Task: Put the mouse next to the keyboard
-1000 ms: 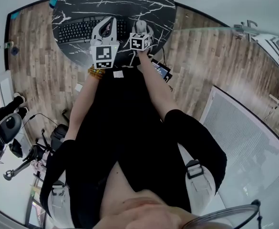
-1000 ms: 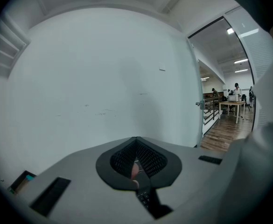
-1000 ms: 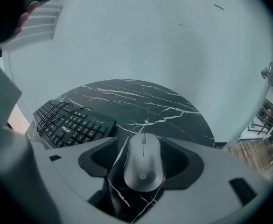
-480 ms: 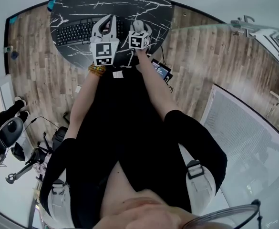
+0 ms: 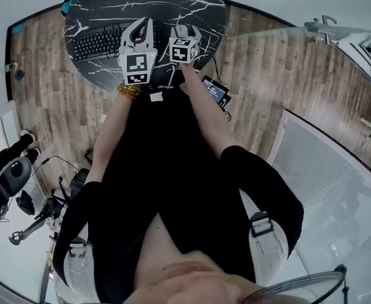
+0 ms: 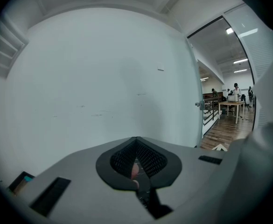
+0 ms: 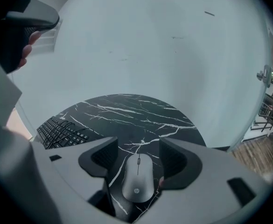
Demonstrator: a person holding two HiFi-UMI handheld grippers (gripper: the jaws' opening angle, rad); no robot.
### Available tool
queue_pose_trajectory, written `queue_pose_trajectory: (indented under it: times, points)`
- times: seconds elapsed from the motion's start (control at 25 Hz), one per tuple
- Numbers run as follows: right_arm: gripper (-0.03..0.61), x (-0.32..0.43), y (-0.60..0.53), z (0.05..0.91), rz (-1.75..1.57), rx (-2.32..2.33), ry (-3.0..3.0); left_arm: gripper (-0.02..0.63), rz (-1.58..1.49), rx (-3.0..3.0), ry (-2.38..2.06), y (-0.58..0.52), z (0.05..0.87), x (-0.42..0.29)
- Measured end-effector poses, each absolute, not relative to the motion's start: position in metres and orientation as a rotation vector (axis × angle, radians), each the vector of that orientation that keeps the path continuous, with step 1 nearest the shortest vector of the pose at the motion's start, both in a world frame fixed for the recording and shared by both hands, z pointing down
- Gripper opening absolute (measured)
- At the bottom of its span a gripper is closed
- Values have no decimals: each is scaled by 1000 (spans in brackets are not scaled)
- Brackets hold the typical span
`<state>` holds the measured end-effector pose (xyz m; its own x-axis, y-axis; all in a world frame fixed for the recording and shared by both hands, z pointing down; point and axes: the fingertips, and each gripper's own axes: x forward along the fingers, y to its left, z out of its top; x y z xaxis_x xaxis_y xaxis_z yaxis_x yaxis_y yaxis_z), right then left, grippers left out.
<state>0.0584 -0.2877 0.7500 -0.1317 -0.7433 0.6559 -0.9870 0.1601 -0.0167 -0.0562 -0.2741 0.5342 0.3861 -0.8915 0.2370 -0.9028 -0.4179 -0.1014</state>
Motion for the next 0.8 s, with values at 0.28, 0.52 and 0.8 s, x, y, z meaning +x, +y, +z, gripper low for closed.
queue_pose_trajectory:
  times: [0.28, 0.52, 0.8]
  points:
    - [278, 63, -303, 714, 543, 1685, -2002, 8, 378, 2591, -1673, -279, 528, -47]
    - [278, 60, -309, 686, 450, 1699, -2062, 9, 349, 2579, -1679, -281, 524, -44]
    - [246, 59, -310, 659, 371, 1727, -2136, 9, 320, 2576, -1693, -281, 517, -43]
